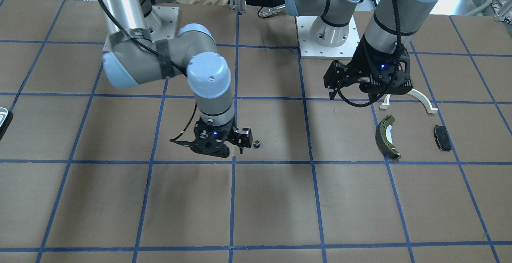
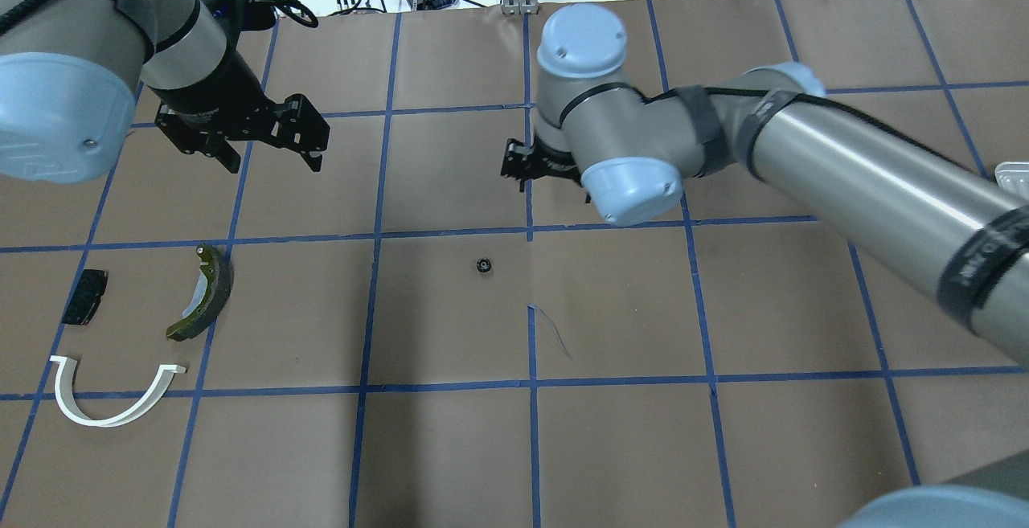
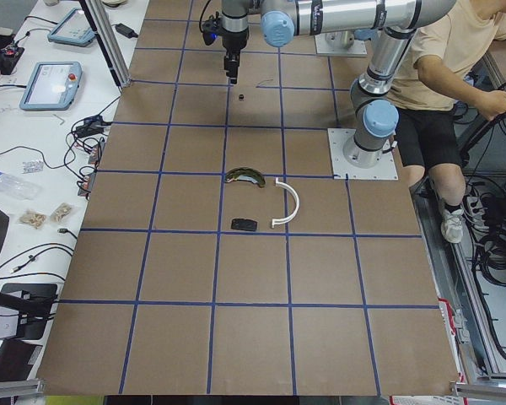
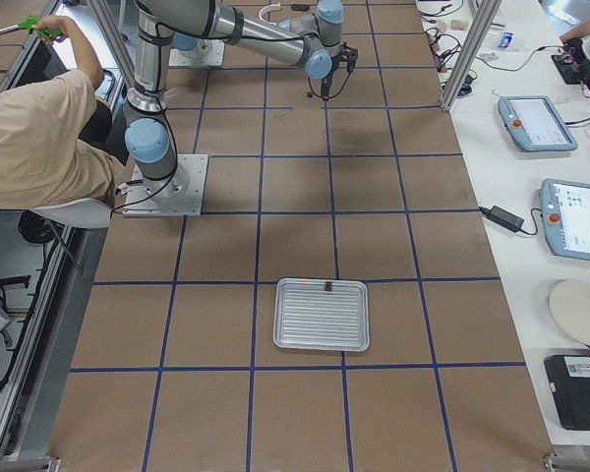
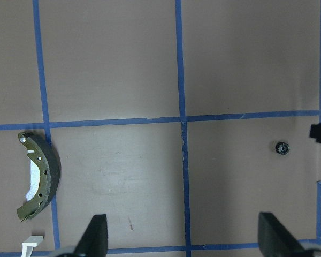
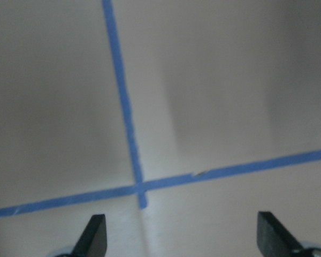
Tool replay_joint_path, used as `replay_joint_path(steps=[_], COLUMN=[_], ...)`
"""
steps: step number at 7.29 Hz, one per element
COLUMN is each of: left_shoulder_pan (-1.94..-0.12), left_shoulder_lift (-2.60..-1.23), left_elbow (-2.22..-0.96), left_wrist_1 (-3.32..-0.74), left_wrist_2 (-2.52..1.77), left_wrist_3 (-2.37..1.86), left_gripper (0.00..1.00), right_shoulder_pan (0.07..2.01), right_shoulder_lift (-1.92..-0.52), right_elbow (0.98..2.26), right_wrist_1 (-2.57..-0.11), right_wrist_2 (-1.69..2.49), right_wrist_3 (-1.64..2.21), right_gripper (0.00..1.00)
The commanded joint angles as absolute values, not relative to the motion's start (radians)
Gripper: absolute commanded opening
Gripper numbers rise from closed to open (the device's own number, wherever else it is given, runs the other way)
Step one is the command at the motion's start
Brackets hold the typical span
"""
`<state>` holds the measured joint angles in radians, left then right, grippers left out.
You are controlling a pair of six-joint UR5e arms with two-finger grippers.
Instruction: Place bearing gear from tray to pile
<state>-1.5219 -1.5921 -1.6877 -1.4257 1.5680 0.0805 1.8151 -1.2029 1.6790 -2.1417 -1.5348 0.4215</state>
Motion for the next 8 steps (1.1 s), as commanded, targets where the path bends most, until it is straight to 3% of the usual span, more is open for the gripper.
replay_joint_path(steps=[1,4,8], left_shoulder_pan=[-1.535,-1.69,-1.836], left_shoulder_lift=[-1.647,-1.732,-1.882], left_elbow=[-1.744,-1.865,-1.876], left_wrist_1=[-1.329,-1.067,-0.933], left_wrist_2=[1.554,1.552,1.554], left_wrist_3=[0.06,-0.111,-0.233], left_gripper=[1.0,1.0,1.0], right_shoulder_pan=[1.52,1.201,0.869], right_shoulder_lift=[-1.313,-1.316,-1.224], right_elbow=[1.661,1.631,1.638], right_wrist_1=[-2.034,-1.98,-1.997], right_wrist_2=[-1.581,-1.608,-1.608], right_wrist_3=[0.019,-0.628,-1.327], right_gripper=[1.0,1.0,1.0])
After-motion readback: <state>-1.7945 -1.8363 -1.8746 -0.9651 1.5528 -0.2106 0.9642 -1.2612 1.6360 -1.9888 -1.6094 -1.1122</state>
